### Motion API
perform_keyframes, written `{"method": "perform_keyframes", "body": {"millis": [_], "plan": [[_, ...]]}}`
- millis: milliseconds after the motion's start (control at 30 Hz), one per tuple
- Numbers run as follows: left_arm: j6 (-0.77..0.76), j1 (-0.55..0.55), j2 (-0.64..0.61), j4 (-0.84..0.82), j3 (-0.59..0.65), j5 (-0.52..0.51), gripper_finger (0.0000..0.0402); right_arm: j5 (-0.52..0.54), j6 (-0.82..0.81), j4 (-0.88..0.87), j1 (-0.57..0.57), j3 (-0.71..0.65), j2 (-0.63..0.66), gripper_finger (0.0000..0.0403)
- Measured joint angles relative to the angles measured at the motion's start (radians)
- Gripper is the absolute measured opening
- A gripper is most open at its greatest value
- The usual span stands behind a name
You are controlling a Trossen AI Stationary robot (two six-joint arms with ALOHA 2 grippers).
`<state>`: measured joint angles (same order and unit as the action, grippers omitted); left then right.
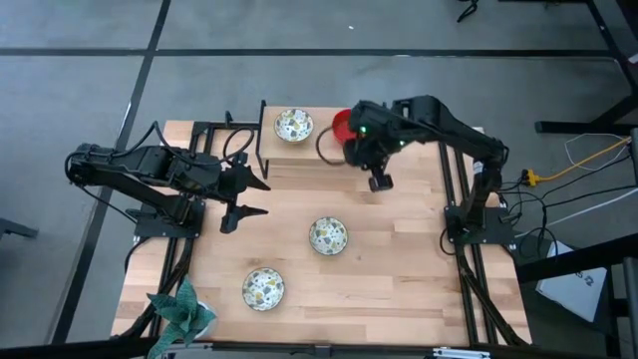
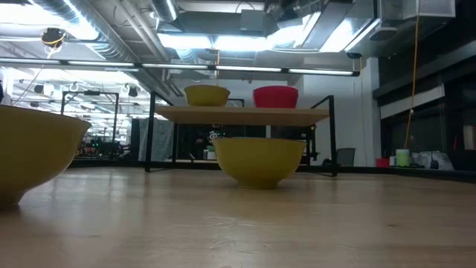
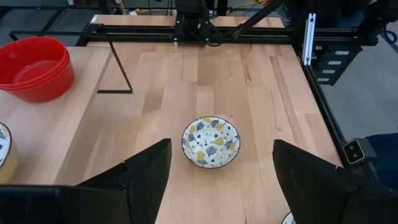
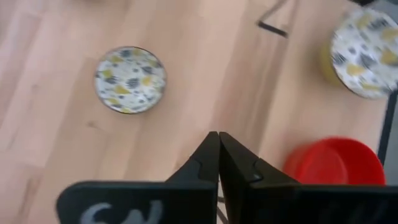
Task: Pick & Place Mini bowls
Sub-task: Stack the right white patterned bowl on top of the white patterned bowl on the shelf
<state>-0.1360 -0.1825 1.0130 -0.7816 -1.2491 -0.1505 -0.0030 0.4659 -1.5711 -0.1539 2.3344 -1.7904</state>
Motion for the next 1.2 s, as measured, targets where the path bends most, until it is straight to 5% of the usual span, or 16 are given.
{"method": "perform_keyframes", "body": {"millis": [800, 1200], "plan": [[0.039, -0.070, 0.125, 0.001, 0.000, -0.011, 0.0271, 0.002, -0.251, 0.000, 0.374, 0.000, 0.051, 0.0007], [0.209, -0.093, 0.281, 0.009, 0.000, -0.069, 0.0271, 0.002, -0.290, 0.000, 0.426, 0.000, 0.053, 0.0007]]}}
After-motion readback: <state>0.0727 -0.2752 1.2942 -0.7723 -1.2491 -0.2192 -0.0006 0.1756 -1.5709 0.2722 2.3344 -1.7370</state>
